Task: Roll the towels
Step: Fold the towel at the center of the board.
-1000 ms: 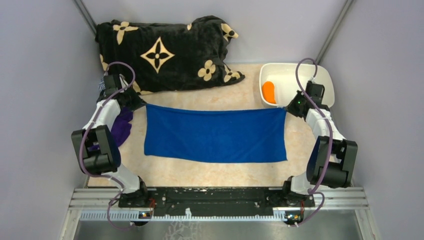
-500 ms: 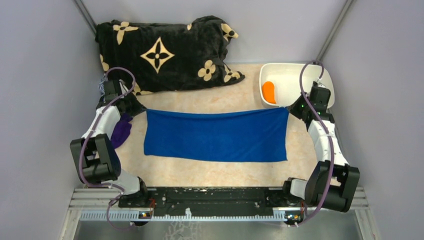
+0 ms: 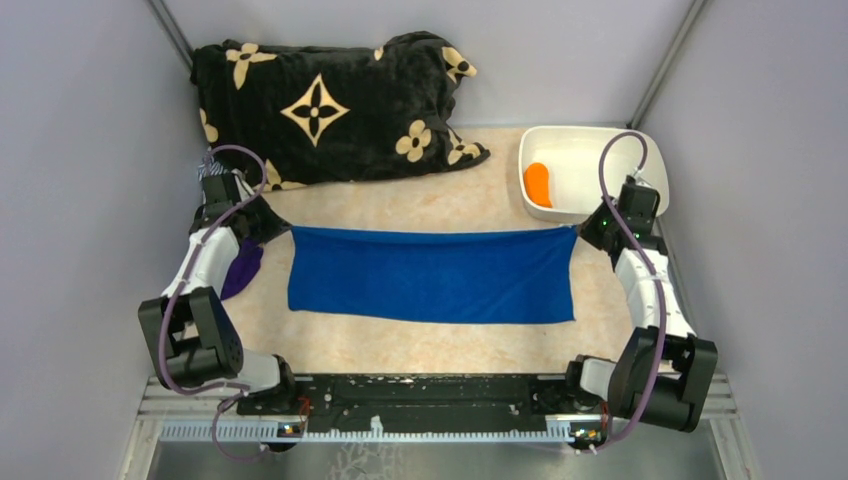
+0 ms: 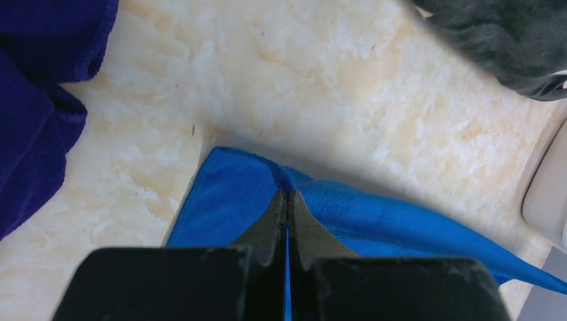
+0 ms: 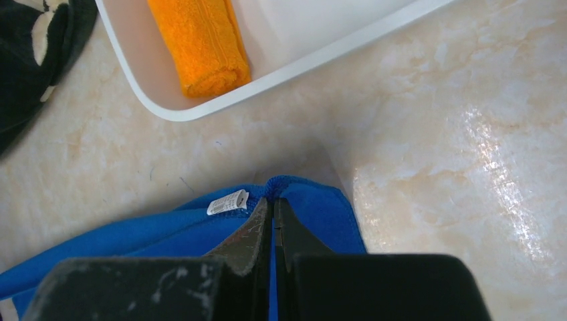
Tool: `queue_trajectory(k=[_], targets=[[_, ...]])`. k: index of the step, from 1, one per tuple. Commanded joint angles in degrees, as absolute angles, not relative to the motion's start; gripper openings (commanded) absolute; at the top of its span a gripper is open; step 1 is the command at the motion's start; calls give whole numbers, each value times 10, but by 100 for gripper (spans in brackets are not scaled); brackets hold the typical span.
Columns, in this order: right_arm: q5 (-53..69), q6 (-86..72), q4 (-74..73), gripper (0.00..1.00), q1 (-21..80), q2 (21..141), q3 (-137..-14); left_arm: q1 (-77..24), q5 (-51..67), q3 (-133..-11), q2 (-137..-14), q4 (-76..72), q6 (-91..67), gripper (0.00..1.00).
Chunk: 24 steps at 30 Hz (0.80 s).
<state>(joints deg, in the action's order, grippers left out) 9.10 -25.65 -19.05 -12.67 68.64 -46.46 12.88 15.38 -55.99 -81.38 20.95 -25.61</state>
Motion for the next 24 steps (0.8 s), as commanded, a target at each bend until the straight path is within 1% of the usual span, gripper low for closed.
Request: queue_trajectory(k=[1,5,8,15,20,24], targets=[[102,-254,-188,0,-133,656,-462,136,158,-537,-779,205,-253,0],[103,-255,-205,0,-136,638,-462,136,141,-522,-759,205,-247,0],[98,-265,-177,0,-137,639,-468,137,155,-530,-771,195,-252,0],[127,-291,-68,0,-137,692,-490,137,196,-580,-835,168,-279,0],[143,-290,-61,0,-138,744,-525,137,212,-623,-871,166,-290,0],[150,-289,-66,0,-142,742,-524,137,207,-623,-868,164,-291,0]])
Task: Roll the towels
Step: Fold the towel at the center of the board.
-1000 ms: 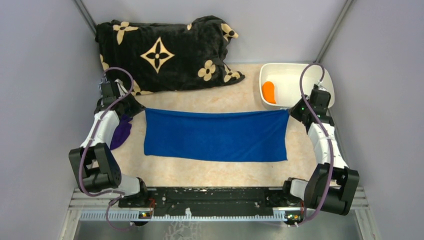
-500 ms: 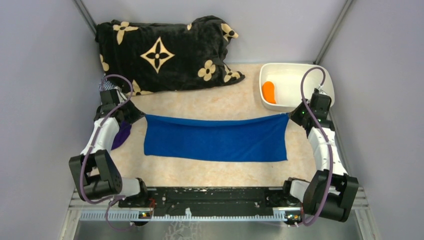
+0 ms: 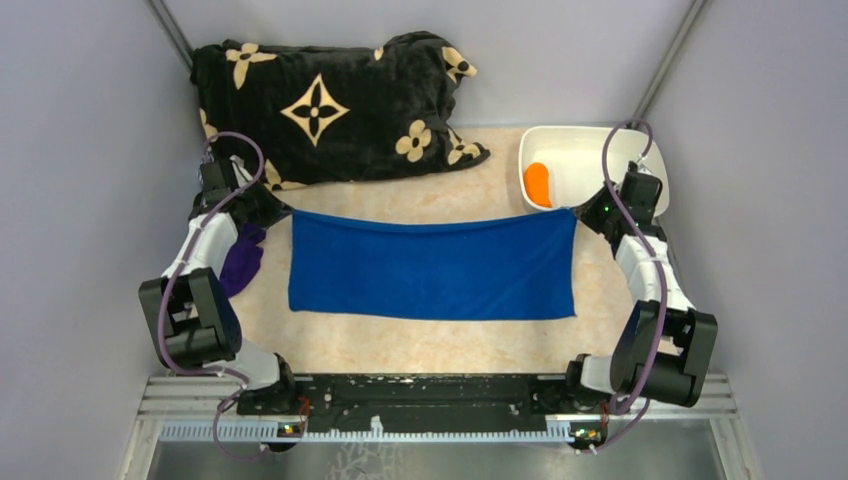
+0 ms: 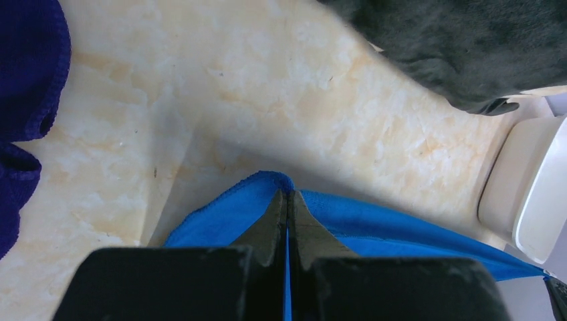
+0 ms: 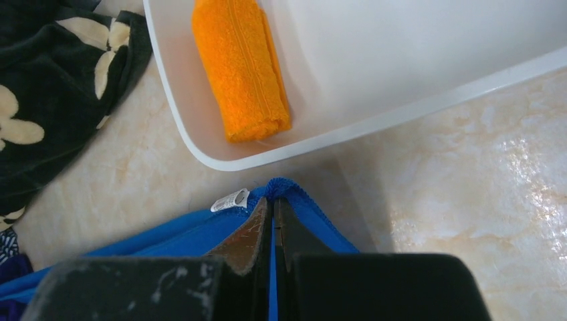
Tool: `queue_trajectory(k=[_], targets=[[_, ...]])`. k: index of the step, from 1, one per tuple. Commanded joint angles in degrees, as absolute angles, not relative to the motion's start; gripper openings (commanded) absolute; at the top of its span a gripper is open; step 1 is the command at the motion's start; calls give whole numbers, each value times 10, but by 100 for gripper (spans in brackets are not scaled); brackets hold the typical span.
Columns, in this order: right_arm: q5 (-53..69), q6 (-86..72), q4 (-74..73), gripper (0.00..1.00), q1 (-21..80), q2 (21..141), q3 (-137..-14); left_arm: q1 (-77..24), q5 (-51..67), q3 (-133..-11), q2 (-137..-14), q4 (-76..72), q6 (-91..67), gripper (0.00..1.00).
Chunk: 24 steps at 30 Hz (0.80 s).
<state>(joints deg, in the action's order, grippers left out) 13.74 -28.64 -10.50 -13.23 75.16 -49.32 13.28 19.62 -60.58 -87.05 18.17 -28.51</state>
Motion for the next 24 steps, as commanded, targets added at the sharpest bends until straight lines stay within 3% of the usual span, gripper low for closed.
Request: queue_trajectory(k=[1,9,24], targets=[[151,-288,-64,0,-144,737,-520,137,203,-619,-863,163,-291,0],[170,-280,-95,0,-154,710,-491,138,180,-579,-824,172,-280,0],[144,-318,-322,0,-167,600,-408,147,109,-481,-699,248,-260,0]])
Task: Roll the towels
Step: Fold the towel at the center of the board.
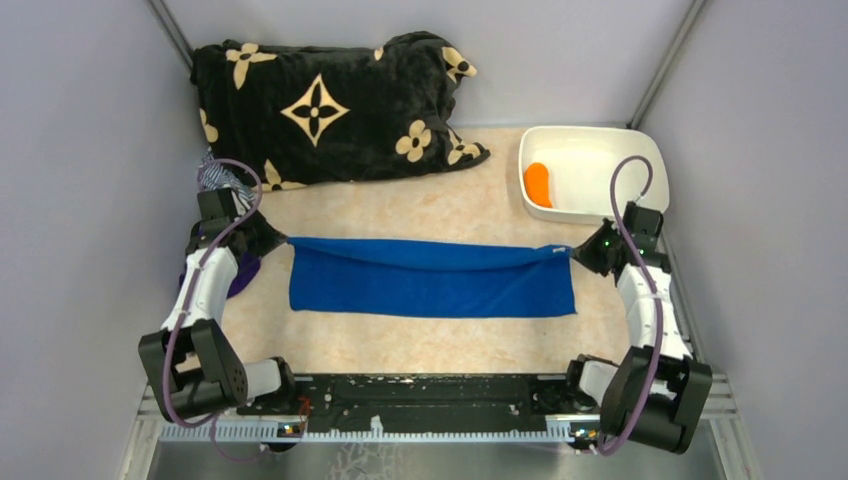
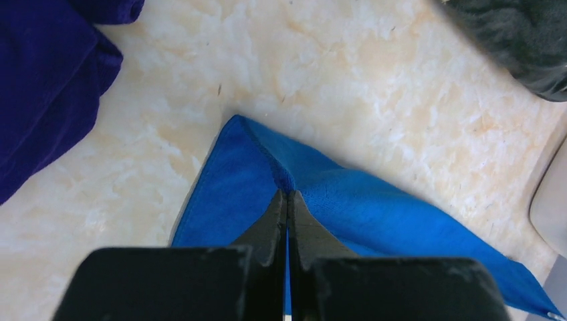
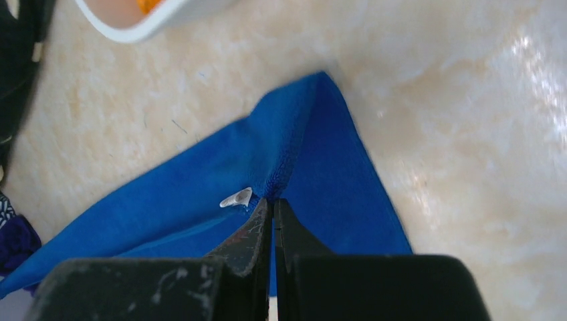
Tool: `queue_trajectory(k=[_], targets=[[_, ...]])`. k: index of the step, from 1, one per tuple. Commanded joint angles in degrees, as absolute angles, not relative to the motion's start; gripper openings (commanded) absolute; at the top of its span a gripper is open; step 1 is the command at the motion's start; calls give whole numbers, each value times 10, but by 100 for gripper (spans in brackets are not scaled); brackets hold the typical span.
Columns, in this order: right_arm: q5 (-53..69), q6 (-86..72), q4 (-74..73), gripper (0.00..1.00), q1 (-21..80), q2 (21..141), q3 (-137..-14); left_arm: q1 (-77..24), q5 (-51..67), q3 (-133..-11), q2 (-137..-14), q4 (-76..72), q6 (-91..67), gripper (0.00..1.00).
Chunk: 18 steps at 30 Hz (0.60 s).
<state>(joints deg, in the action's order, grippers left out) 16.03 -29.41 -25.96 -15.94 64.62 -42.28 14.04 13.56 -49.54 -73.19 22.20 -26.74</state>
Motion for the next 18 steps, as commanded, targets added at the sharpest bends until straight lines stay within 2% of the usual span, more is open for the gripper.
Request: queue_trajectory(k=[1,12,18], targets=[[137,-324,-336,0,-167,591,-404,147,102,-478,-692,256,-262,0],[6,-366,-452,0,-172,549,-407,150,15,-459,-650,321,-279,0],[-5,-371,-467,0,-173,547,-409,149,5,-454,-640,353,-288,2]])
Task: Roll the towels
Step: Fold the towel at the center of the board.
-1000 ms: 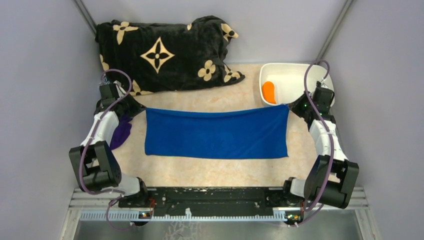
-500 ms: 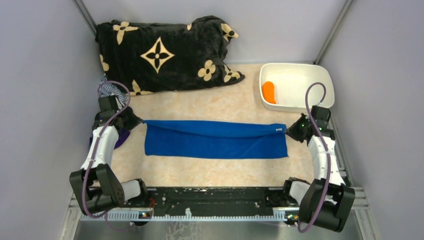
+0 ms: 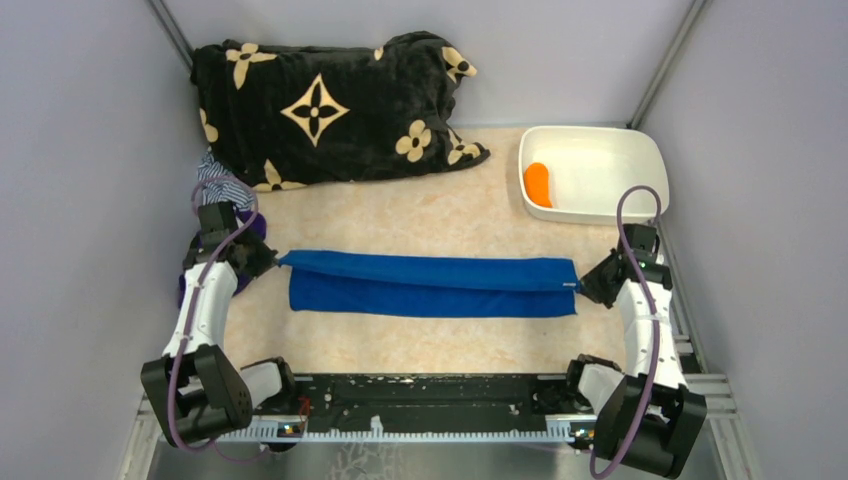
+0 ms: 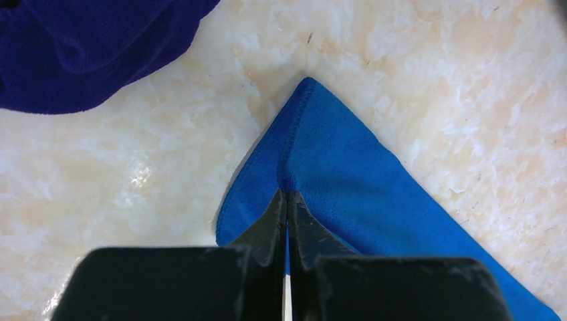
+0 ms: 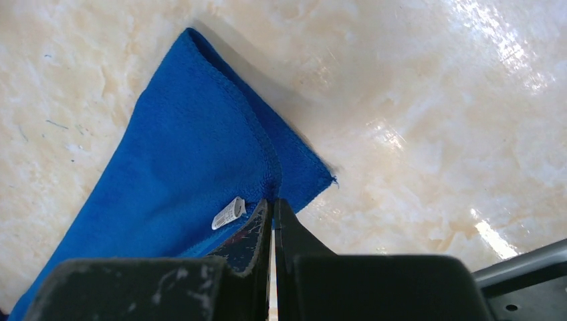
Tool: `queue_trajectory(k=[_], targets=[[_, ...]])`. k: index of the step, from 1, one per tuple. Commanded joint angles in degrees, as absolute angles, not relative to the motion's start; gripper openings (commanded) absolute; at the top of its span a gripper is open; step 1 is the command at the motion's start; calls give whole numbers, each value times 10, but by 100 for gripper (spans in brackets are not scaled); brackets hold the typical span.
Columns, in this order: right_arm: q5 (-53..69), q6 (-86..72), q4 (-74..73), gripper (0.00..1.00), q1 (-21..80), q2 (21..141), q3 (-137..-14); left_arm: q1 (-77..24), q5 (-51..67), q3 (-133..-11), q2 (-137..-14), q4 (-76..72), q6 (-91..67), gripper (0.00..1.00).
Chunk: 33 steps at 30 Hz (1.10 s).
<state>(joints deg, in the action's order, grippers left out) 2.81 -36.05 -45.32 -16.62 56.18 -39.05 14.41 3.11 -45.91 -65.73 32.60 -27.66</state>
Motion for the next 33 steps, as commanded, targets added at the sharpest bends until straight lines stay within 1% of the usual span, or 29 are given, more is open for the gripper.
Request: queue_trajectory(k=[1,12,18,19,20,22,23,25,26,27,28,29,33], targets=[[-3,-373,-469,0,-173,547,-405,149,4,-449,-637,356,-291,3],[5,-403,-422,0,-181,564,-325,149,20,-350,-635,320,-353,5],[24,-410,-385,0,-184,588,-302,149,30,-324,-649,298,-381,11],[30,-409,-380,2,-183,590,-297,149,32,-322,-652,297,-382,13],[34,-408,-377,6,-184,592,-295,149,35,-322,-654,299,-382,17],[39,-407,-376,16,-185,593,-295,150,35,-327,-654,306,-381,29],[37,-406,-378,26,-185,591,-298,149,33,-331,-652,312,-379,35],[28,-402,-384,51,-185,582,-309,149,22,-344,-644,326,-374,44],[23,-396,-387,61,-185,579,-316,149,15,-351,-638,335,-370,48],[18,-388,-390,69,-184,579,-325,150,7,-358,-632,344,-365,52],[10,-379,-395,74,-185,581,-336,149,-1,-366,-627,350,-358,55],[-1,-371,-406,77,-185,583,-349,149,-8,-375,-625,358,-352,58],[-44,-350,-421,83,-185,582,-406,149,-15,-417,-620,377,-327,63]])
